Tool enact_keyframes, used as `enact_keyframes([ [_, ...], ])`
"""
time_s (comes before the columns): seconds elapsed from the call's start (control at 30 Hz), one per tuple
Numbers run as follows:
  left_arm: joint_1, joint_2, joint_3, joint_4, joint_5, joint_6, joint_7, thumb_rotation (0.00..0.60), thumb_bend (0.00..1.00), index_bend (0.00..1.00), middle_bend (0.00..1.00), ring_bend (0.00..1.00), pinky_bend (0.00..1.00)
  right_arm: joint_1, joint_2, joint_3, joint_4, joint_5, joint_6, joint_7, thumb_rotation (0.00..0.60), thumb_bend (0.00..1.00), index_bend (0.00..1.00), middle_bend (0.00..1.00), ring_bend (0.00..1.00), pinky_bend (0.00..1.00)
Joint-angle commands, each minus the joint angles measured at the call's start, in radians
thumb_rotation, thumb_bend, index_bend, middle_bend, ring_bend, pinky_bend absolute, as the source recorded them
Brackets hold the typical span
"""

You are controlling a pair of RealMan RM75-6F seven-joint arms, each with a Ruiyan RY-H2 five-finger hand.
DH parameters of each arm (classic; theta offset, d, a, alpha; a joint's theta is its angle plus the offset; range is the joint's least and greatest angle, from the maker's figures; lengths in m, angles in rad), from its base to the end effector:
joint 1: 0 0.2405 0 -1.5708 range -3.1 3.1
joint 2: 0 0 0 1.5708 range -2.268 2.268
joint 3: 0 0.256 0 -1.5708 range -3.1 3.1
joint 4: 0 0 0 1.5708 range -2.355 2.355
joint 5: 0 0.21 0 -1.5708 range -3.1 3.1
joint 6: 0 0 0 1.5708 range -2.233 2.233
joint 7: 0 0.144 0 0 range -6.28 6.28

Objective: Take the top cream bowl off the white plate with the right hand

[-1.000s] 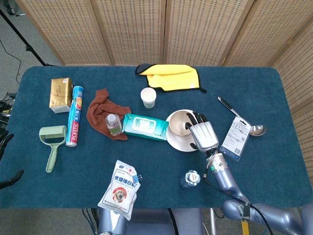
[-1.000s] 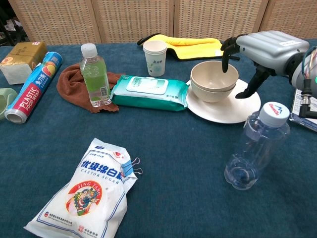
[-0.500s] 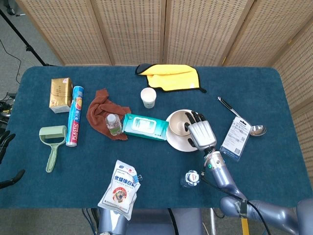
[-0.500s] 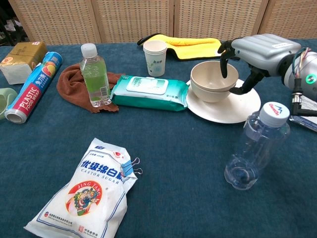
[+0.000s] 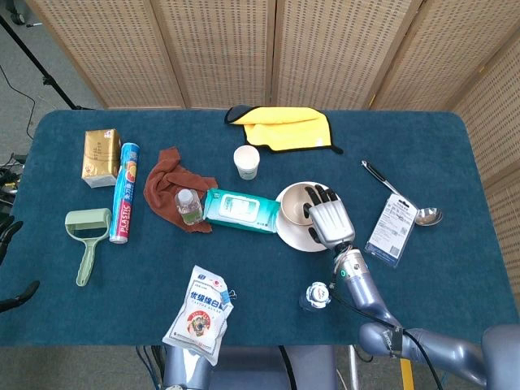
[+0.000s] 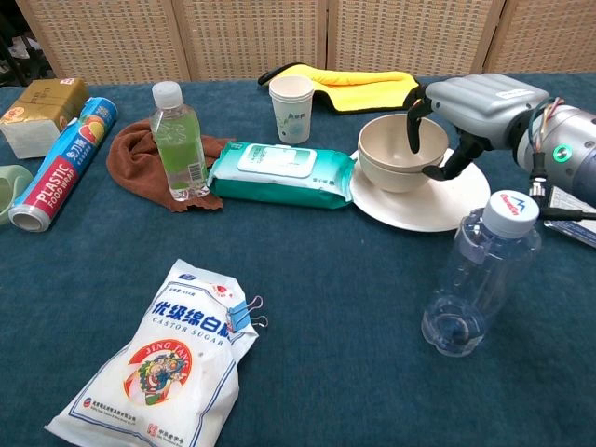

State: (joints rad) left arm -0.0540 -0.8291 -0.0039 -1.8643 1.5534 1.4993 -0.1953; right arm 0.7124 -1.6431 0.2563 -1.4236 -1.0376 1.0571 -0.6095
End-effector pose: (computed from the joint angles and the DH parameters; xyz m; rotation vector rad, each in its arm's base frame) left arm -0.2779 0.1597 0.2164 -1.3689 -1.0486 -1.0063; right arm -0.1465 -0.3544 -0.0171 1.7407 -0.7922 0.8391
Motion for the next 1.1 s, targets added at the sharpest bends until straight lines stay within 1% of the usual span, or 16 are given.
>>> enact_keyframes([
  [0.03, -0.001, 0.001, -0.002, 0.001, -0.003, -0.001, -0.004, 0.6, 0.25, 0.0, 0.0, 0.0, 0.0, 0.005, -0.011, -0.001, 0.014, 0.011, -0.004, 0.003, 0.6, 0.36, 0.47, 0.12, 0.1, 0.16],
  [0.23, -0.004, 0.002, -0.005, 0.002, -0.01, -0.007, -0.009, 0.6, 0.25, 0.0, 0.0, 0.0, 0.0, 0.013, -0.033, -0.003, 0.045, 0.029, -0.01, 0.01, 0.6, 0.38, 0.5, 0.12, 0.09, 0.16],
  [0.4, -0.006, 0.002, -0.006, 0.001, -0.014, -0.011, -0.007, 0.6, 0.26, 0.0, 0.0, 0.0, 0.0, 0.018, -0.049, -0.005, 0.075, 0.028, -0.007, 0.019, 0.6, 0.39, 0.61, 0.12, 0.09, 0.16],
  [0.63, -0.005, -0.001, -0.005, -0.001, -0.012, -0.011, 0.003, 0.6, 0.25, 0.0, 0.0, 0.0, 0.0, 0.022, -0.067, -0.009, 0.113, 0.008, -0.001, 0.054, 0.6, 0.42, 0.67, 0.13, 0.08, 0.16],
  [0.8, -0.006, -0.001, -0.005, -0.002, -0.013, -0.011, 0.002, 0.6, 0.25, 0.0, 0.0, 0.0, 0.0, 0.024, -0.06, -0.009, 0.096, -0.017, 0.014, 0.062, 0.6, 0.46, 0.68, 0.13, 0.09, 0.16],
  [0.9, -0.005, 0.001, -0.005, -0.001, -0.013, -0.011, -0.001, 0.6, 0.25, 0.0, 0.0, 0.0, 0.0, 0.026, -0.05, -0.009, 0.076, -0.022, 0.022, 0.052, 0.6, 0.47, 0.68, 0.13, 0.08, 0.16],
  [1.1, -0.005, 0.004, -0.006, 0.003, -0.012, -0.009, -0.013, 0.6, 0.26, 0.0, 0.0, 0.0, 0.0, 0.024, 0.01, -0.015, -0.023, -0.065, 0.058, 0.014, 0.6, 0.47, 0.68, 0.13, 0.09, 0.16],
])
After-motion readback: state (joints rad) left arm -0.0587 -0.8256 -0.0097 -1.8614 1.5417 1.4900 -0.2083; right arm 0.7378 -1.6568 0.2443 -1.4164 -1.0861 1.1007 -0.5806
